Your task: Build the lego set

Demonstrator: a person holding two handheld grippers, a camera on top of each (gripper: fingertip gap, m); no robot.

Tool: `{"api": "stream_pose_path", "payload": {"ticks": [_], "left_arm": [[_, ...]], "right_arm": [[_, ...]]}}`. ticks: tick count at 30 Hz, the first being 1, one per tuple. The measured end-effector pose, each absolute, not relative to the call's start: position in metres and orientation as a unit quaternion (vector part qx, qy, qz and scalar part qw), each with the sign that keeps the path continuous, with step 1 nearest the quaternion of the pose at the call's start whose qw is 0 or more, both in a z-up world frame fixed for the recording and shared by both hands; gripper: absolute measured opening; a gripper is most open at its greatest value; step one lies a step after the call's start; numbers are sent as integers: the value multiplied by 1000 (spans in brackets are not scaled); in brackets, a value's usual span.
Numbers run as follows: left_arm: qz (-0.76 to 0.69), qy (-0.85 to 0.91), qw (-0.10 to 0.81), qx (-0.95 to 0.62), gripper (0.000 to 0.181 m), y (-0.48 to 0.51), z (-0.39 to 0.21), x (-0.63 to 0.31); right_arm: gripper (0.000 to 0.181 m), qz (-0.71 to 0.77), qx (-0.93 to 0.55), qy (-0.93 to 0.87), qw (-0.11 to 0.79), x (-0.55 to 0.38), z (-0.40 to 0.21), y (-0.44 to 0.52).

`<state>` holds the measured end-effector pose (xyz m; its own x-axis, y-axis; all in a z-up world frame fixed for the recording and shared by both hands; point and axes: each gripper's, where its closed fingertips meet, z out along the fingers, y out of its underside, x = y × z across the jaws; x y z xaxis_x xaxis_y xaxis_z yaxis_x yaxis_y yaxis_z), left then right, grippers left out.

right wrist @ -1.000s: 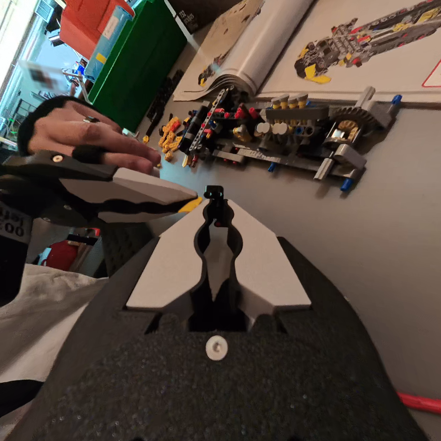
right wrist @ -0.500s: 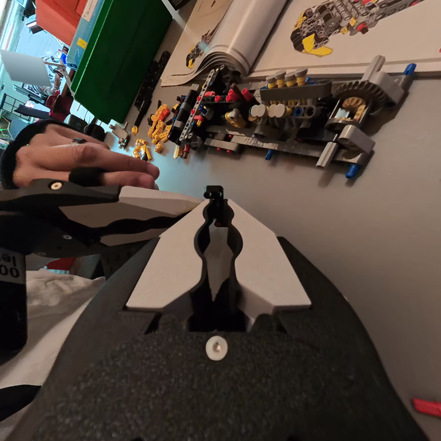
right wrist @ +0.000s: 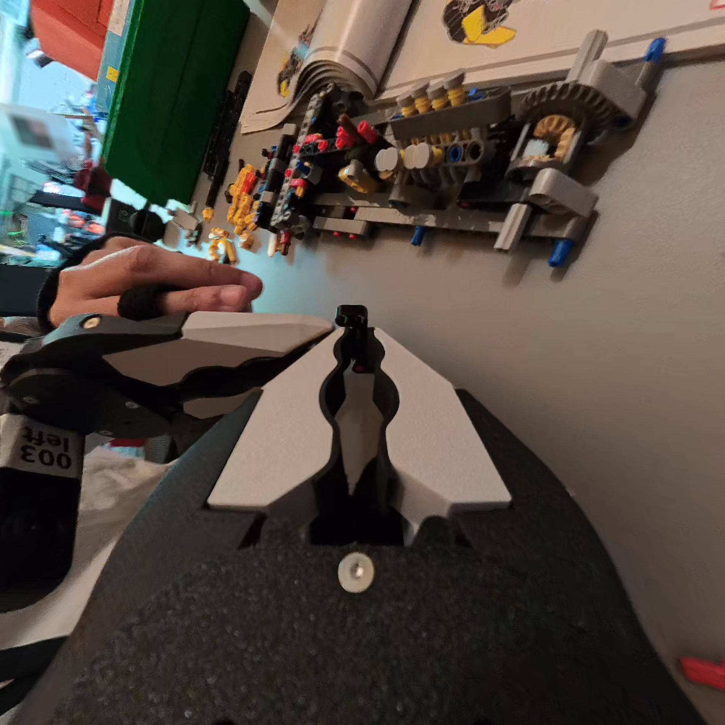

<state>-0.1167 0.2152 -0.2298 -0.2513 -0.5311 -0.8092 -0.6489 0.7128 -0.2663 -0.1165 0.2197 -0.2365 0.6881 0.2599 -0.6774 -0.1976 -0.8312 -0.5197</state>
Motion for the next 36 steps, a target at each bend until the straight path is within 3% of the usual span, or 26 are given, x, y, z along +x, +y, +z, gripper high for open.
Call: {"api": "stream_pose_path", "payload": {"ticks": [12,18,22,31,36], "left_arm": [[18,786,486,-381,0,207,-230,-116],[-53,777,386,-495,0,201,-250,-148],[-61,764,372,-523,1,195,-250,-163],[-59,783,371,-495,11,188,-240,-167],[-82,835,318,-442,10,182,-236,-151]], "right_arm": [[6,412,-865,2,287,-113,-237,222],[6,392,-866,3,310,-105,-236,227],[6,386,-868,-11,311,-107,-236,227],[6,399,-860,-14,317,-109,-232,226],[6,402,-858,-13,319,-109,-231,226]]}}
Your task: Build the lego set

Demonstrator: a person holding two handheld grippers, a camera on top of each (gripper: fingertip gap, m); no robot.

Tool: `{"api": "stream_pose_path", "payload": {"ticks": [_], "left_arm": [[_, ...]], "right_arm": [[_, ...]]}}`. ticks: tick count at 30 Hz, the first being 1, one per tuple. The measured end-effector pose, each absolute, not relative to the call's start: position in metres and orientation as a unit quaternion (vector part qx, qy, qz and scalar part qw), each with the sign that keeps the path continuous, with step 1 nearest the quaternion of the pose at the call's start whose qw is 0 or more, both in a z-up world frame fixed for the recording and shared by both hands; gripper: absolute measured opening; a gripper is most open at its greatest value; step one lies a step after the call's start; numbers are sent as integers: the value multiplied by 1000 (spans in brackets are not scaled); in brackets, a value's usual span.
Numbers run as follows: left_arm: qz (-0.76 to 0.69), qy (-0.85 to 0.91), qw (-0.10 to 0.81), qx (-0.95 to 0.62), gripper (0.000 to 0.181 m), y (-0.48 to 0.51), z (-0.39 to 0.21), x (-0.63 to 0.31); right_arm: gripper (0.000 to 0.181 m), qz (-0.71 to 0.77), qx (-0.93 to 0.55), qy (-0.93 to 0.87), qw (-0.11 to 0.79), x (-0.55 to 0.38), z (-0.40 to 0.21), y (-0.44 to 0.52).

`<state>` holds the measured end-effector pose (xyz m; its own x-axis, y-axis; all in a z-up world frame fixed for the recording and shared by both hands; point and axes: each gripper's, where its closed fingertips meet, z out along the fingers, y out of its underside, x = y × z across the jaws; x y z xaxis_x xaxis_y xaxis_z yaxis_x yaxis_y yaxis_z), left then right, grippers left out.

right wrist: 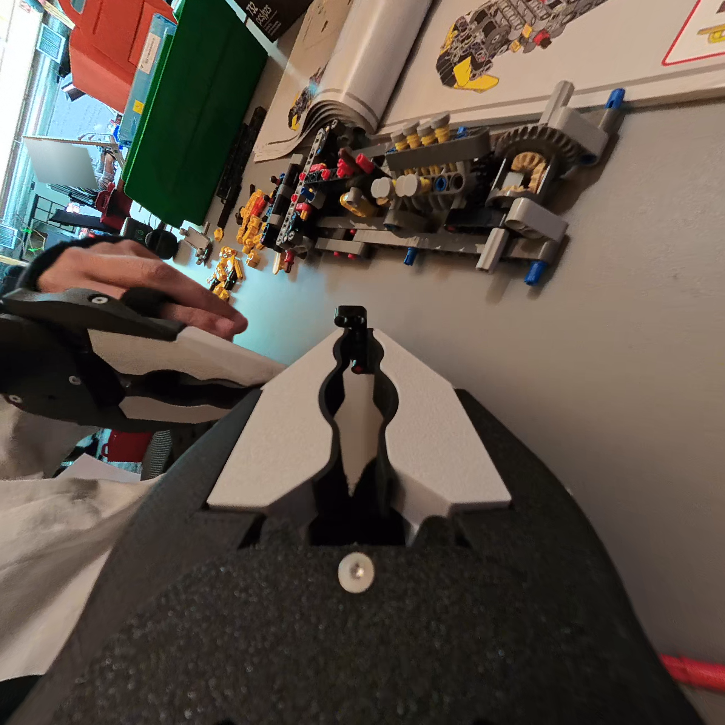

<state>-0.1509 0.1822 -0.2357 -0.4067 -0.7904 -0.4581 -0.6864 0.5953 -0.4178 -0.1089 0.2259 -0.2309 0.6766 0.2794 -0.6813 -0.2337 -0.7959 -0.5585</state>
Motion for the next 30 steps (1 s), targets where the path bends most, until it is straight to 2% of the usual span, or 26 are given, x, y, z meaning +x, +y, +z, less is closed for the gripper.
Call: {"api": "stream_pose_path", "payload": {"ticks": [4,12,17,19,30], "left_arm": [[-76,883,241,-396,8,180,-243,-147],[-98,921,138,-351,22,175,-241,-153],[-78,943,117,-300,25,180,-244,-153],[-74,950,106,-284,19,183,-244,-153],[-77,966,55,-240,16,174,-252,-153]], "right_arm": [[6,407,-855,-11,320,-108,-230,226],[6,417,-851,-9,319,-109,-228,225],[6,424,-848,-7,318,-109,-227,225],[6,425,-847,-6,318,-109,-227,225],[6,432,-845,-5,316,-109,-226,224]]}}
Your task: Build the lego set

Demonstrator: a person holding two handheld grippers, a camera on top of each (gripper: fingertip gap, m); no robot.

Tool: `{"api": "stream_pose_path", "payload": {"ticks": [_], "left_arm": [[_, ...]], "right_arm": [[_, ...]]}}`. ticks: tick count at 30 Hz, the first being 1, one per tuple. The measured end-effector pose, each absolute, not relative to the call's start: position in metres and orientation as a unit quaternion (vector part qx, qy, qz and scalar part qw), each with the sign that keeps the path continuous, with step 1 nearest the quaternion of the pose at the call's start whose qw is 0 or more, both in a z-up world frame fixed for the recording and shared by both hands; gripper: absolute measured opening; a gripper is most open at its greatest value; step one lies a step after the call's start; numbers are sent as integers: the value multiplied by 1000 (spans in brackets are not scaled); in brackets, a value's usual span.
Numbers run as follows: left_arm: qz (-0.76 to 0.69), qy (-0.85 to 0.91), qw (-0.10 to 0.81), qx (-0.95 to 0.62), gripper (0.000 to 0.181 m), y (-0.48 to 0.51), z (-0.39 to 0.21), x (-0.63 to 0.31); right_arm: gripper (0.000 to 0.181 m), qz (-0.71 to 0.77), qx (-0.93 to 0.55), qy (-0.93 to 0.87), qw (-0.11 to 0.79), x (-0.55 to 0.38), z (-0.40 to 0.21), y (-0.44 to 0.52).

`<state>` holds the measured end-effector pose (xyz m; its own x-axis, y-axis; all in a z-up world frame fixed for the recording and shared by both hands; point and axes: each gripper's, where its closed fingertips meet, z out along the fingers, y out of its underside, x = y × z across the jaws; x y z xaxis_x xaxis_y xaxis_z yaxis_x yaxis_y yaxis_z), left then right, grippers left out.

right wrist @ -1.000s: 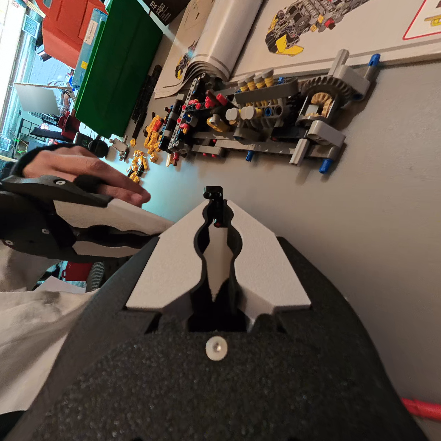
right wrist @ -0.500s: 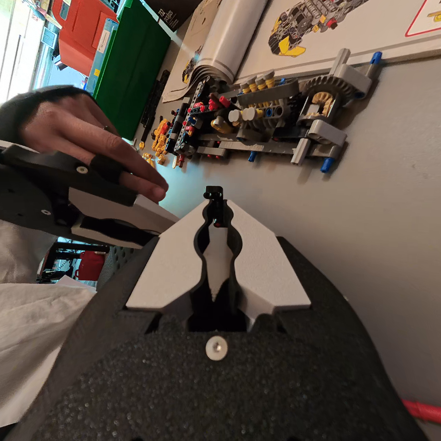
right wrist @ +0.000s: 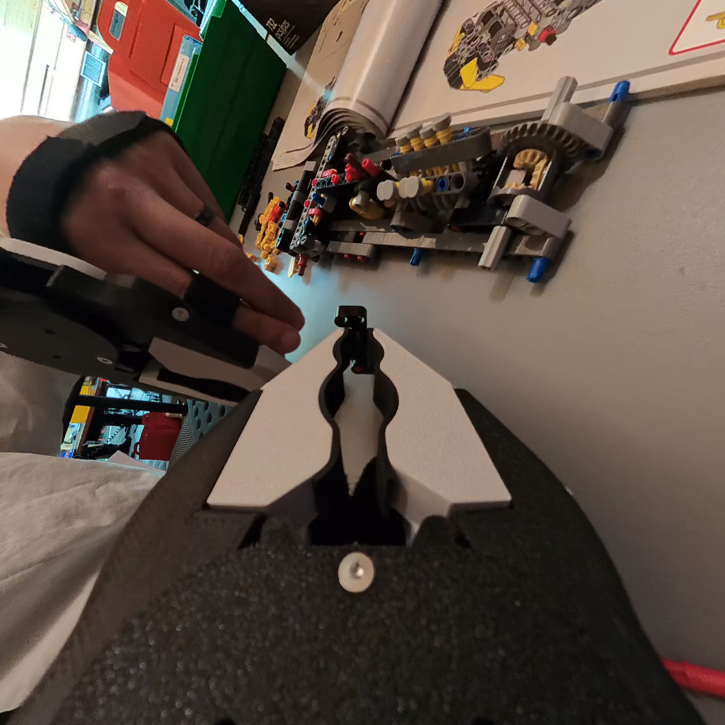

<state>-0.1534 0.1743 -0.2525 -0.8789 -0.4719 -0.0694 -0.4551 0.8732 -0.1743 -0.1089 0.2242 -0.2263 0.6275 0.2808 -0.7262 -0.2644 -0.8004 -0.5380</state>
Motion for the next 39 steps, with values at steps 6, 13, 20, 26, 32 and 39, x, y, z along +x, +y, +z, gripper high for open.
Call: {"api": "stream_pose_path", "payload": {"ticks": [6,13,20,26,32,39], "left_arm": [[-79,951,98,-282,14,182,-250,-145],[-288,767,413,-397,14,198,-166,-92],[-426,642,499,-396,15,174,-130,-92],[-371,646,540,-392,14,187,-136,-94],[-313,648,561,-409,14,205,-145,-97],[-323,648,576,-380,14,192,-139,-97]], "right_arm": [[6,436,-842,-5,318,-109,-225,224],[6,435,-825,11,359,-96,-212,228],[6,641,-702,2,310,-125,-165,211],[5,722,-631,35,282,-111,-147,207],[5,704,-648,49,286,-108,-155,212],[5,696,-657,52,284,-108,-159,214]]}}
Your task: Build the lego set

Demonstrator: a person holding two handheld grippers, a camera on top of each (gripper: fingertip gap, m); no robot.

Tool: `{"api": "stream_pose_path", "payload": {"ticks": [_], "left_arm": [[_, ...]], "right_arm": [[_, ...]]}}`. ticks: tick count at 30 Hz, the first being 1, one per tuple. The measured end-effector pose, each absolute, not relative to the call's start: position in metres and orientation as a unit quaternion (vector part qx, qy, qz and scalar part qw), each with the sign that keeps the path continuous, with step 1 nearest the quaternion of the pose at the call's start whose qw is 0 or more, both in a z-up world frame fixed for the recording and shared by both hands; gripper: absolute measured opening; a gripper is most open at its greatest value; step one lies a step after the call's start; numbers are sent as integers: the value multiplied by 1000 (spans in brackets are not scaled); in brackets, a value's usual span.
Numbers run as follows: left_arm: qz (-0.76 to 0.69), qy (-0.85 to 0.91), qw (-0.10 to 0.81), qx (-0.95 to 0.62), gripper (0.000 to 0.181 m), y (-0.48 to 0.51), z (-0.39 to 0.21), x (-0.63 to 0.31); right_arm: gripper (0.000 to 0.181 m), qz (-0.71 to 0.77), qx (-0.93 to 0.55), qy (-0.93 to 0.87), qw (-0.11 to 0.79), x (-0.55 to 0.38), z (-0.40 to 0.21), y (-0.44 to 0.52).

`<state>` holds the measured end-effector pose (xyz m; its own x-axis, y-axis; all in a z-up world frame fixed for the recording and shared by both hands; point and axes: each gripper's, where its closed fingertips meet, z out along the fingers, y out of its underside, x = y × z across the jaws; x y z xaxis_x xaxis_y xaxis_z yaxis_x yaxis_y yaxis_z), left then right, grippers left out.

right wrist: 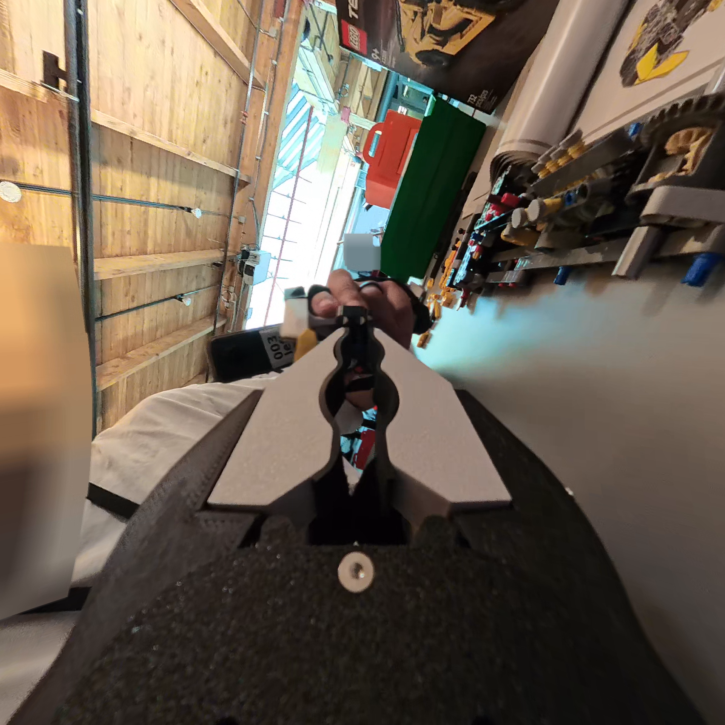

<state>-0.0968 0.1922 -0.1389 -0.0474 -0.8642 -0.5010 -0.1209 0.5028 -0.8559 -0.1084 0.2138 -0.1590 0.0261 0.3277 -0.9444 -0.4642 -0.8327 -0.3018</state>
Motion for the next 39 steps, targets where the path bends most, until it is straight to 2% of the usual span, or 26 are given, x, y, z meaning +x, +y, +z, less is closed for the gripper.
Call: {"api": "stream_pose_path", "payload": {"ticks": [13,19,28,39], "left_arm": [[-365,629,580,-367,14,181,-127,-95],[-326,641,583,-378,14,188,-136,-95],[-240,674,562,-414,14,201,-162,-95],[-267,658,572,-410,14,205,-160,-96]], "right_arm": [[5,776,-584,39,235,-112,-137,200],[5,747,-611,54,254,-108,-147,207],[7,613,-714,44,335,-103,-172,221],[7,635,-700,55,323,-100,-170,220]]}}
